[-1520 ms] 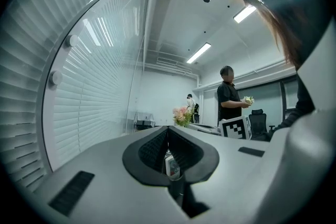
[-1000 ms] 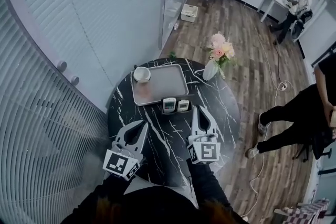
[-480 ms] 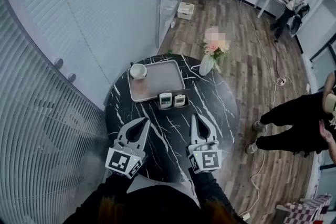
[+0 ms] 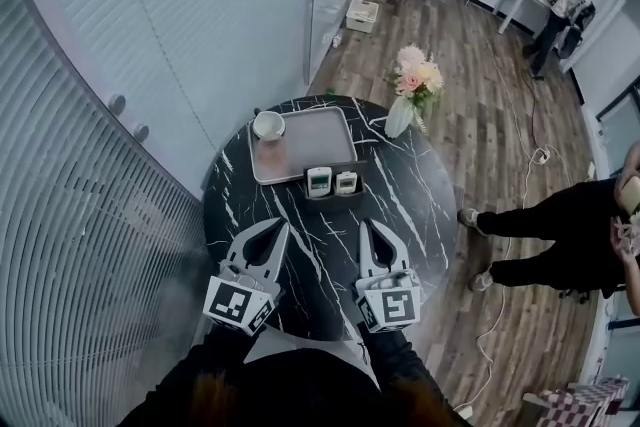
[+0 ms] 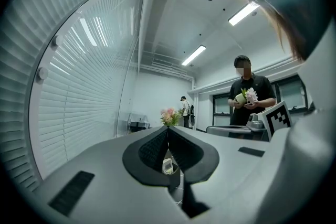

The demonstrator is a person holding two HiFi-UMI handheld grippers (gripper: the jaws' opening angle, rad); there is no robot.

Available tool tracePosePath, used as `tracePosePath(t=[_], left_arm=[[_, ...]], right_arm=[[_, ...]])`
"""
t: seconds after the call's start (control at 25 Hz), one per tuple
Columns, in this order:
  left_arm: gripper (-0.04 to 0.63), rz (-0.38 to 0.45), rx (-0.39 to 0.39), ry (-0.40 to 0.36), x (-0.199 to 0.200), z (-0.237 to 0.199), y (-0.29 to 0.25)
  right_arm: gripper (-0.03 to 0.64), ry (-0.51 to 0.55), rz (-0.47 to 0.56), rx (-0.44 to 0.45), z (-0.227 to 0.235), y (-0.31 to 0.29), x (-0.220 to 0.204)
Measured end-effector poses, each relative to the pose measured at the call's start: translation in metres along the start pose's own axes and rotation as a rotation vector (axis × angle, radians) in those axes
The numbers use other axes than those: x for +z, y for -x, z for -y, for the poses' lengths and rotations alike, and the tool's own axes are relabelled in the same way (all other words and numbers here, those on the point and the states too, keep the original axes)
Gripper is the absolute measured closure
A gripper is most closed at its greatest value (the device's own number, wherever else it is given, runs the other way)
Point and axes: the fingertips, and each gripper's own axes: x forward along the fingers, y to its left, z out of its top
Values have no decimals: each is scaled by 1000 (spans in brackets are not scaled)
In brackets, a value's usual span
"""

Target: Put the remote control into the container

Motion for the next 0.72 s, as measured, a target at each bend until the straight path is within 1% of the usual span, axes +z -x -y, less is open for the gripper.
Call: tracePosePath(t=[0.44, 0.72], left_arm=[[586, -1, -4, 0, 5, 5, 2], [586, -1, -7, 2, 0, 8, -1]], right_arm=[[600, 5, 6, 4, -3, 4, 10], [600, 2, 0, 2, 0, 6, 5]])
